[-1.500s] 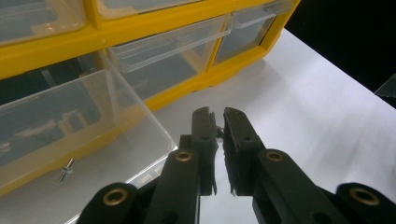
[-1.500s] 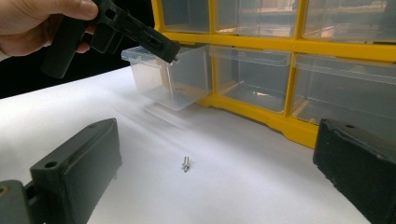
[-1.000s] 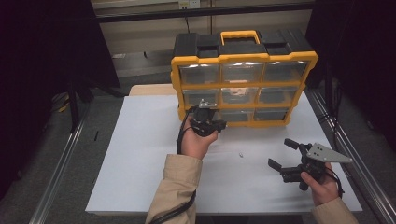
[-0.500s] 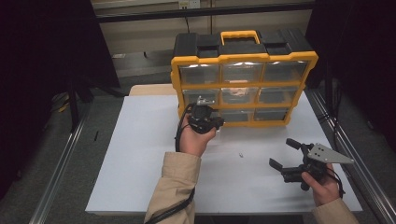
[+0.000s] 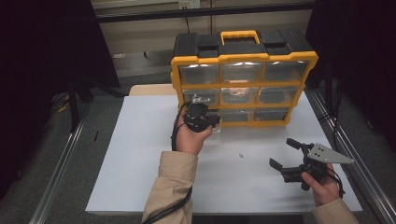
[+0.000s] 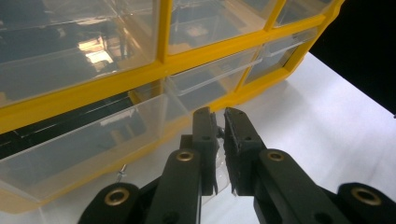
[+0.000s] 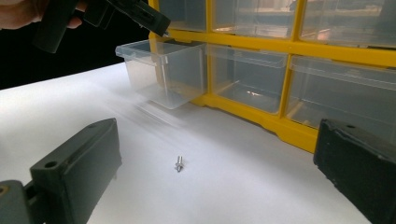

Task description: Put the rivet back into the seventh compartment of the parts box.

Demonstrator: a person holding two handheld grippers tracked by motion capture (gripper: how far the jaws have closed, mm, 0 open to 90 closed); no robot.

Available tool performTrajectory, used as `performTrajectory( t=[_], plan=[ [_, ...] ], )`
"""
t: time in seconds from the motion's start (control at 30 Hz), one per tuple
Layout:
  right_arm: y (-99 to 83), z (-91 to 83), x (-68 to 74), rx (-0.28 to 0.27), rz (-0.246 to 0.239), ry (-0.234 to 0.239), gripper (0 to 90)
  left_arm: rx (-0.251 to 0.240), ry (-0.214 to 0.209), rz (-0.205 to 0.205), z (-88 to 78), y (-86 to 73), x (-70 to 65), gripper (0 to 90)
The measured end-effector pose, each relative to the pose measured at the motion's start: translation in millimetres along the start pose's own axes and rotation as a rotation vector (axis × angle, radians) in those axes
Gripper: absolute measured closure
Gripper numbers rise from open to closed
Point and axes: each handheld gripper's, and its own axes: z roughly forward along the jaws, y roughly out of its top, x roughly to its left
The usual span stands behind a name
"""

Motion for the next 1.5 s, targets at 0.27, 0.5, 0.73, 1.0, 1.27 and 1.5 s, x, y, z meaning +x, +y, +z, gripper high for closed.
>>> performTrajectory(
  t=[0.27, 0.5, 0.73, 1.0, 1.27, 1.5],
  plan=[
    [-0.2, 0.1, -0.2, 0.004, -0.014, -0.003, 0.4, -0.015, 0.015, -0.01, -2.1, 0.4, 2.1, 83.3],
    [-0.3, -0.1, 0.4, 0.002, -0.019, 0.0, 0.4, -0.02, 0.033, -0.018, -5.0, 0.5, 5.6, 83.3],
    [-0.4, 0.2, 1.0, 0.005, -0.015, 0.008, 0.4, -0.022, 0.054, -0.021, -5.8, 0.4, 12.0, 83.3],
    [-0.2, -0.5, 1.3, 0.002, -0.019, 0.008, 0.6, -0.027, 0.084, -0.029, -7.2, -1.4, 14.9, 83.2],
    [-0.2, -0.3, 1.1, 0.0, -0.016, 0.009, 0.6, -0.033, 0.109, -0.051, -6.1, -4.3, 19.0, 83.2],
    [0.0, -0.3, 1.5, -0.003, -0.016, 0.014, 0.6, -0.013, 0.124, -0.044, -4.9, -7.5, 22.0, 83.1]
  ],
)
